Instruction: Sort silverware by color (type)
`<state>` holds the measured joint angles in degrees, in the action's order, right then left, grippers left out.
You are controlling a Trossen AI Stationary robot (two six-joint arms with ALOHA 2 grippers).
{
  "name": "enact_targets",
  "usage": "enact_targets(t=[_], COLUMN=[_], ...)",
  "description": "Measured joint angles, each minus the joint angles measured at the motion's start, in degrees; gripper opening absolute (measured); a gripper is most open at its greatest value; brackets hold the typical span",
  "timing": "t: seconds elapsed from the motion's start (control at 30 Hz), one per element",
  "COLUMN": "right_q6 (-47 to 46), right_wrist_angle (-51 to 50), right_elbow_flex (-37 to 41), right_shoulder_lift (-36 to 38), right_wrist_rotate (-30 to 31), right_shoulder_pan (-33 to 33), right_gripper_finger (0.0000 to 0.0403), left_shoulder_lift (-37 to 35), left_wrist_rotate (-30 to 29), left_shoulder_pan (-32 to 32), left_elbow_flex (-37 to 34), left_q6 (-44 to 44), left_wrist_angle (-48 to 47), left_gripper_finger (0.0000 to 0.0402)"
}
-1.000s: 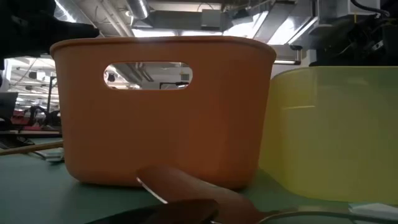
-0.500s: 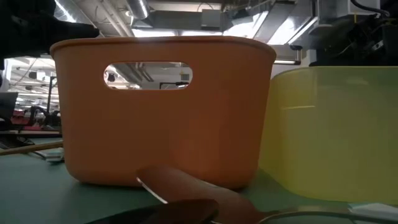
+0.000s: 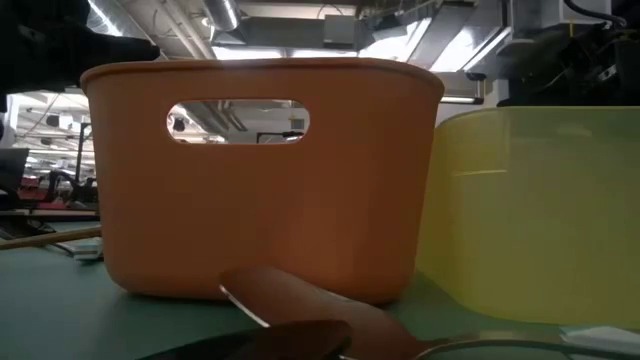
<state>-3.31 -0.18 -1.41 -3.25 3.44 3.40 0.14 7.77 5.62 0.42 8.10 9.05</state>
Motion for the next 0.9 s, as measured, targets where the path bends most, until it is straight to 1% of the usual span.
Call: enact_targets(t=[0.77,0.9], right_q6=[0.02,-0.01], right_wrist_angle=[0.04,0.14], right_elbow_flex=[0.0,0.0], right_shoulder_lift=[0.0,-0.02], right_wrist_rotate=[0.04,1.77], right_shoulder_pan=[0.0,0.0], right_gripper_finger=[0.0005,0.0005], left_shoulder_lift=[0.0,0.0], left_wrist_rotate=[0.0,0.0], left_shoulder_pan=[0.01,0.0], left_elbow_flex=[0.0,-0.02], left_q6=[-0.02,-0.02], left_wrist_angle=[0.0,-0.02], left_gripper_finger=[0.0073,0.0073])
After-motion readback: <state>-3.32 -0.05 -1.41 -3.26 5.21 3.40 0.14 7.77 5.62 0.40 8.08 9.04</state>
